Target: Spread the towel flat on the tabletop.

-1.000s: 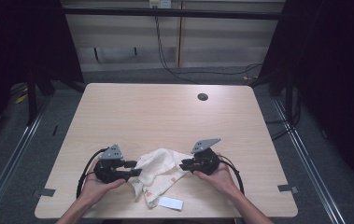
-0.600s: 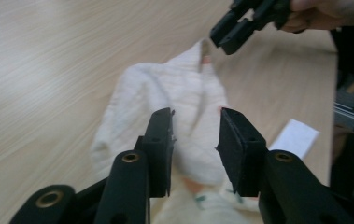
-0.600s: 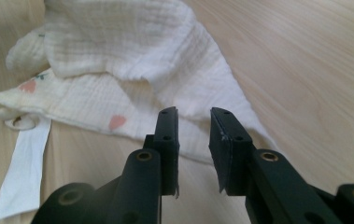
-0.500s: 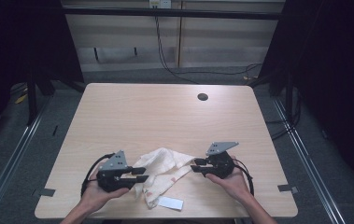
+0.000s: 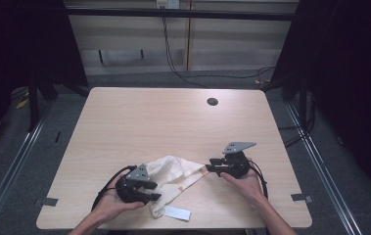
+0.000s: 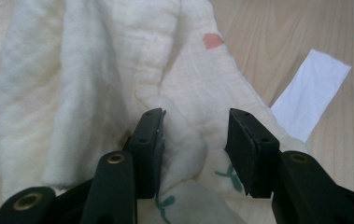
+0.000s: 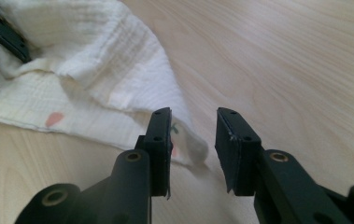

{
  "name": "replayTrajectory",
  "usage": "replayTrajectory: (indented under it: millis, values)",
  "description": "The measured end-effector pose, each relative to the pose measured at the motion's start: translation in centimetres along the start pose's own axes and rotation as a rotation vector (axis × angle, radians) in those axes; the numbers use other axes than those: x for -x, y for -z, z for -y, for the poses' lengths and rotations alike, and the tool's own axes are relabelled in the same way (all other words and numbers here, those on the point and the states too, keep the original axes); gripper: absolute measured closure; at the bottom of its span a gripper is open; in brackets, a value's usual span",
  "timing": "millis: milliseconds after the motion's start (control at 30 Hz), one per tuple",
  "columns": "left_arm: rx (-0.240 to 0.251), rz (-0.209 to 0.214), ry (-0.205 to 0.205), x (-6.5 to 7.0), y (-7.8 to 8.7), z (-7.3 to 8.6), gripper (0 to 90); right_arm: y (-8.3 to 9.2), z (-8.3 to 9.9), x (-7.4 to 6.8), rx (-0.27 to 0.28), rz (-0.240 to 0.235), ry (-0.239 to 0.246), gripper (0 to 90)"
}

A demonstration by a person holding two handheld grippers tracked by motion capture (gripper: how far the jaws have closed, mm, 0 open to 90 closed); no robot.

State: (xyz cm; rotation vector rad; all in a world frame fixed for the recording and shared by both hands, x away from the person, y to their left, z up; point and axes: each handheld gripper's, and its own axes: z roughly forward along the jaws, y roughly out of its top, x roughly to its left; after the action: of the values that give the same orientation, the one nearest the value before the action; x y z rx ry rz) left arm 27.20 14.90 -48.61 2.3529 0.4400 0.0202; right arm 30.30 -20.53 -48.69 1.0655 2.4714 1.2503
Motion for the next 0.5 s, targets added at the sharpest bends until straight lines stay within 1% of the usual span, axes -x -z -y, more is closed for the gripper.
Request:
replayTrajectory:
  millis: [33,67,100,133,167,200,267,300,333,367,400,433,467,500]
  values:
    - [-0.012,-0.009,-0.001,-0.14,0.15,0.08,56.7,0.17,0.04,0.14,0.003,0.003,-0.005,66.9]
    - [-0.001,-0.012,0.010,-0.21,0.09,0.30,56.7,0.17,0.04,0.14,0.003,0.003,-0.005,66.9]
    - [0.000,-0.010,0.017,-0.28,0.06,0.50,57.0,0.50,0.05,0.20,0.013,0.005,-0.012,66.6]
    - [-0.004,-0.008,0.010,-0.40,-0.01,0.69,57.0,0.50,0.05,0.20,0.013,0.005,-0.012,66.6]
    - [0.006,-0.012,0.016,-0.38,-0.02,0.78,58.1,0.59,0.11,0.23,0.015,0.007,-0.008,66.4]
    - [-0.002,-0.016,0.007,-0.47,0.08,0.77,60.3,0.64,0.18,0.19,0.009,0.012,-0.010,66.3]
    - [-0.006,-0.020,0.011,-0.52,0.12,0.78,65.6,0.65,0.30,0.14,0.005,0.008,-0.003,65.8]
    - [-0.007,-0.020,0.009,-0.72,0.17,0.84,74.6,0.62,0.32,0.08,0.003,0.004,0.001,65.6]
    - [-0.007,-0.020,0.009,-0.72,0.17,0.84,79.5,0.62,0.32,0.08,0.003,0.004,0.001,65.6]
    - [0.001,-0.030,0.008,-0.75,0.19,0.86,79.5,0.57,0.32,0.05,0.002,0.005,0.001,65.2]
    - [0.006,-0.024,0.005,-0.86,0.25,0.83,82.7,0.49,0.33,-0.01,-0.001,0.004,-0.002,65.1]
    - [0.022,-0.012,0.019,-0.88,0.22,0.82,83.3,0.36,0.35,-0.03,-0.004,-0.002,0.003,65.1]
    - [0.016,-0.007,0.011,-0.95,0.33,0.77,83.7,0.27,0.36,-0.11,-0.008,0.001,0.006,64.9]
    - [0.024,0.001,0.024,-0.88,0.48,0.67,83.9,0.22,0.36,-0.19,-0.013,0.001,0.008,64.9]
